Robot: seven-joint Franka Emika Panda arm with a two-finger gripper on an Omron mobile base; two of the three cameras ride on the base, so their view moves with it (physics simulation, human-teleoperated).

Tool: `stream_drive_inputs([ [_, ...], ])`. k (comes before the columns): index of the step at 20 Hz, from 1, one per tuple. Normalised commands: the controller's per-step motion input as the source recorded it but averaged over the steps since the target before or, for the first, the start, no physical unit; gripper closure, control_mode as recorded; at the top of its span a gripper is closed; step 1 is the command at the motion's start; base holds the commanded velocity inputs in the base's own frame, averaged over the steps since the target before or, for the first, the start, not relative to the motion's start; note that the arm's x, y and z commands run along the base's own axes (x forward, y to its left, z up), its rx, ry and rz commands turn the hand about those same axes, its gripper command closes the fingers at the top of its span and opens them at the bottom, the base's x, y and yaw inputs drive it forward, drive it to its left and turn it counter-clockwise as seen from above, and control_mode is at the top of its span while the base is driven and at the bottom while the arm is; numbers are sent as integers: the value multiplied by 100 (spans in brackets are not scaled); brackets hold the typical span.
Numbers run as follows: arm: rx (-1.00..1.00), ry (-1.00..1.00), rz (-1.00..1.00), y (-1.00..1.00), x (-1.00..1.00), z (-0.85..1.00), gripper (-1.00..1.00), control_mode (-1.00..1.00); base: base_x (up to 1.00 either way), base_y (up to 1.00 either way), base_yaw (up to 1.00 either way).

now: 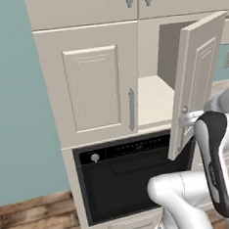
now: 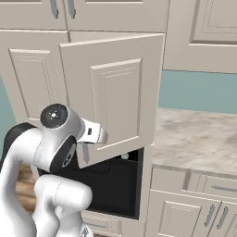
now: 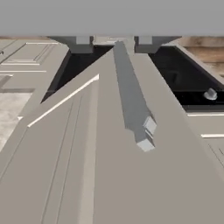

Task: Open the cabinet. Pick the bar soap and place it next to the sink. Then close the cabinet.

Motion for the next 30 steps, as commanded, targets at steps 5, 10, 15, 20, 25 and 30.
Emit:
stream_drive_inputs([
  [5,-21,0,0,36,-85,66,-100,-100,0,0,0],
  [10,-51,0,2,96,-99,49,-100,-100,0,0,0],
  [15,-60,0,4,100,-1,2,-100,-100,0,0,0],
  [20,-40,6,0,41,80,-4,-100,-100,0,0,0],
  [25,-22,19,0,-3,99,-12,-100,-100,0,0,0],
  [30,-9,13,0,-20,72,-4,-100,-100,0,0,0],
])
